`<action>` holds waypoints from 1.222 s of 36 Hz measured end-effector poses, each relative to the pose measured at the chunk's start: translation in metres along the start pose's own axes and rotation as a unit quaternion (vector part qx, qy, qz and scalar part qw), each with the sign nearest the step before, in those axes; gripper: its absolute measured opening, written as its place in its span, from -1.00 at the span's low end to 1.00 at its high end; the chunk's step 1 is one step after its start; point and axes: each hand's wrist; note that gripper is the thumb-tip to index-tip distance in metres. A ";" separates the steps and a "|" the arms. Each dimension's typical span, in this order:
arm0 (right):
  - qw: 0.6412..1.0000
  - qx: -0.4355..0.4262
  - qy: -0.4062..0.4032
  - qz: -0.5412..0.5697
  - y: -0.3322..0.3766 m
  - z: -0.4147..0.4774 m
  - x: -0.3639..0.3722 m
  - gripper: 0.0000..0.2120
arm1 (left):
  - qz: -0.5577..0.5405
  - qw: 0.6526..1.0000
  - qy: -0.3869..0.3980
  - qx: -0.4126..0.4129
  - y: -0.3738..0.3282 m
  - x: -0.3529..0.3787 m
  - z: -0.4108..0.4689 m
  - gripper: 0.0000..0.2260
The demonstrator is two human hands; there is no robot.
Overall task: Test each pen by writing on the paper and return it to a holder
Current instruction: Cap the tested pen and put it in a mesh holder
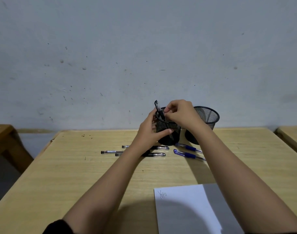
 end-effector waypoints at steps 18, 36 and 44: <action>0.986 -0.059 -0.125 0.096 0.010 -0.033 -0.022 -0.92 | 0.121 0.993 0.003 0.015 -0.012 -0.020 -0.012 -0.44; 0.982 -0.083 0.097 -0.136 -0.012 -0.111 0.031 -0.81 | 0.389 0.919 0.063 0.010 0.013 -0.116 -0.139 -0.41; 0.981 -0.071 0.110 -0.144 -0.004 -0.117 0.030 -0.85 | 0.389 0.918 0.070 0.003 0.011 -0.113 -0.141 -0.42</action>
Point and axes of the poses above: each hand's wrist, its own z-axis towards the middle knuckle, its own x-axis out of the palm, y = z × x, and after that the axes turned 10 degrees about -y, right-handed
